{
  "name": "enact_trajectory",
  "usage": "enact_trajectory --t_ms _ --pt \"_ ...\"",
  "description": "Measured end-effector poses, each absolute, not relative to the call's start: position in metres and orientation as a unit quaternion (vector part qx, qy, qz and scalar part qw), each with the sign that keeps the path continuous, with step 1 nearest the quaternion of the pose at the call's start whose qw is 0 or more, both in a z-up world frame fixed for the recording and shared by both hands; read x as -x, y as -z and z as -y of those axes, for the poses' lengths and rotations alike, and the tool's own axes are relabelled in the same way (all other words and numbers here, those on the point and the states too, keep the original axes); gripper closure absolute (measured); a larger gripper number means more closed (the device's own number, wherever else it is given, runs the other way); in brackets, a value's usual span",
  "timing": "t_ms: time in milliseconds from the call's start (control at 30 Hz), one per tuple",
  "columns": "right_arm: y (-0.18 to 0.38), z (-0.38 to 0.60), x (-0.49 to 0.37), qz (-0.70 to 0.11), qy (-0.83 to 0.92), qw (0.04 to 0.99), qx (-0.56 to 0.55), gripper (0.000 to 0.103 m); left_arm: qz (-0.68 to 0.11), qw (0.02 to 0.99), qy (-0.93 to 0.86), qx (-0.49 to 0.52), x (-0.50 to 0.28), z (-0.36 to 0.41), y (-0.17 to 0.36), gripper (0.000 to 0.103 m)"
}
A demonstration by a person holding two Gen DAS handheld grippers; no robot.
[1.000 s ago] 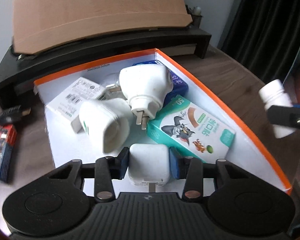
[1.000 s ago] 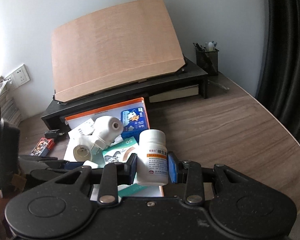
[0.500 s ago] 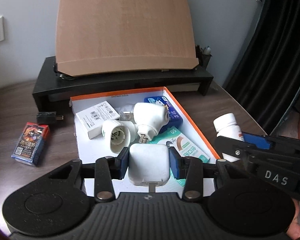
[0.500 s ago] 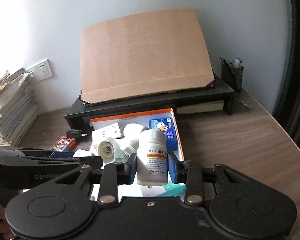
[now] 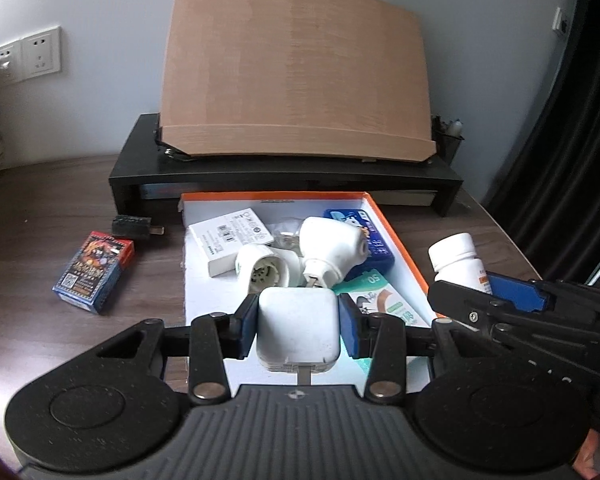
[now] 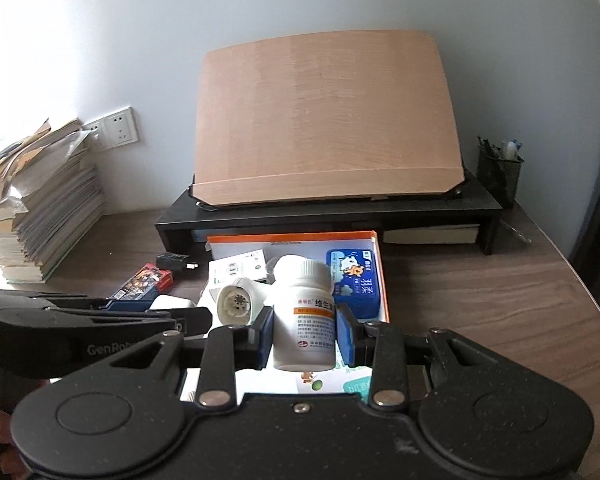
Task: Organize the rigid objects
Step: 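Hold the white charger and pill bottle low over the tray with both tools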
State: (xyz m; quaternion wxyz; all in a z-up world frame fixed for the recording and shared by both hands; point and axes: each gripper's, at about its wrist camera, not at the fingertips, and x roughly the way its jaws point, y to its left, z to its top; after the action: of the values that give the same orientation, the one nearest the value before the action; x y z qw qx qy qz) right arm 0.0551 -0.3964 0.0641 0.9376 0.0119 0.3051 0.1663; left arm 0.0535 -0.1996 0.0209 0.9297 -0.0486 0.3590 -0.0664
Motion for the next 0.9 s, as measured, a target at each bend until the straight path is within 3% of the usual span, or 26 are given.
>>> enact_trajectory --t_ms 900 --pt "-0.0583 0.3932 -0.0643 -0.310 -0.187 0.932 0.003 0.063 -0.367 0.927 0.037 0.061 -0.0554 0.2020 -0.0118 0.061"
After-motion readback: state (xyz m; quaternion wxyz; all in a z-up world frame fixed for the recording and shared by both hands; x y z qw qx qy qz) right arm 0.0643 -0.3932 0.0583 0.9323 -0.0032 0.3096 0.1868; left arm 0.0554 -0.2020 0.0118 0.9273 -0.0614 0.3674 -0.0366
